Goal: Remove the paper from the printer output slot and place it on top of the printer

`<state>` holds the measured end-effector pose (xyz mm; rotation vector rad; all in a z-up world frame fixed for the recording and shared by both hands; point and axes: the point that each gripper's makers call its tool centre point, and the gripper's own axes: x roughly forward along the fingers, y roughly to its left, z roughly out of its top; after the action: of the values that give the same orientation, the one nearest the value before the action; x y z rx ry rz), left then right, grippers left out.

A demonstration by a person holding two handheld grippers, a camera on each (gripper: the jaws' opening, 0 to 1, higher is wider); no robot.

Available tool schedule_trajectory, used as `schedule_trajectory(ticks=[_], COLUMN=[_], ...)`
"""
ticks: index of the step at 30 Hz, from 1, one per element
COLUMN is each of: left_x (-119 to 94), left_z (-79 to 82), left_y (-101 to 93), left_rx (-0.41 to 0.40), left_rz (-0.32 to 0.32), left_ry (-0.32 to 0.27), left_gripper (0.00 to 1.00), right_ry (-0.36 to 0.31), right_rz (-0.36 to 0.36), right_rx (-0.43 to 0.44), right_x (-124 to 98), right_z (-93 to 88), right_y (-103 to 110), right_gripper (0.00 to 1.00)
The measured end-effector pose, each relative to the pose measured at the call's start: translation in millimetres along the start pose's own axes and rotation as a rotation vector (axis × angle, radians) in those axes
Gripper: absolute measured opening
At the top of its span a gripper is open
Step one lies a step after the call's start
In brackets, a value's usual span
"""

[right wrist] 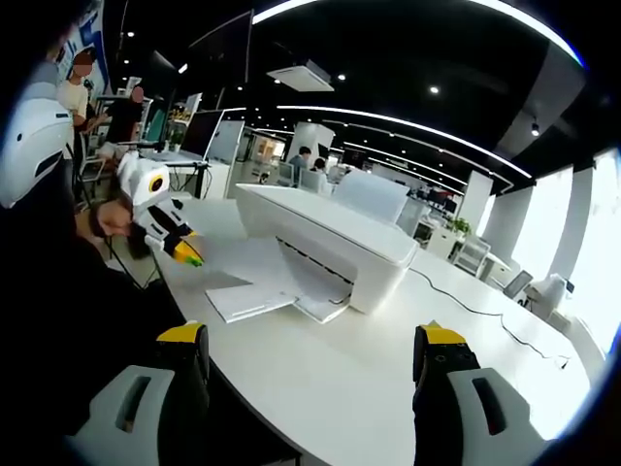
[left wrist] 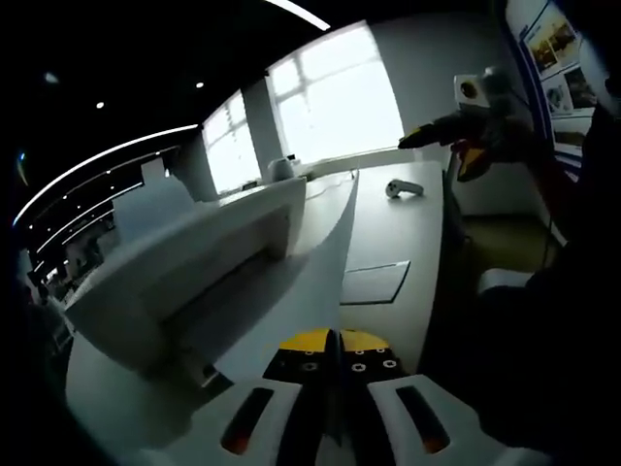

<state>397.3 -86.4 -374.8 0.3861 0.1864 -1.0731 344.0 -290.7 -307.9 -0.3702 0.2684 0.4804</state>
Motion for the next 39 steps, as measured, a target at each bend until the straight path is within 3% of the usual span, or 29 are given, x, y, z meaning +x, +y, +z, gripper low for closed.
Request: schedule_trajectory(ticks=[39], left_x=[-11], left_z=[17.9], left_y=[-1.9], left_rx=[-0.046], left_rz=[-0.021], left_ry=[-0.034], left_gripper=[0.05], right_ry=[-0.003], right_rz=[0.004], right_rx=[-0.006], right_x=[1], right_z=[2.5], right_y=[1], right_gripper=[0.82])
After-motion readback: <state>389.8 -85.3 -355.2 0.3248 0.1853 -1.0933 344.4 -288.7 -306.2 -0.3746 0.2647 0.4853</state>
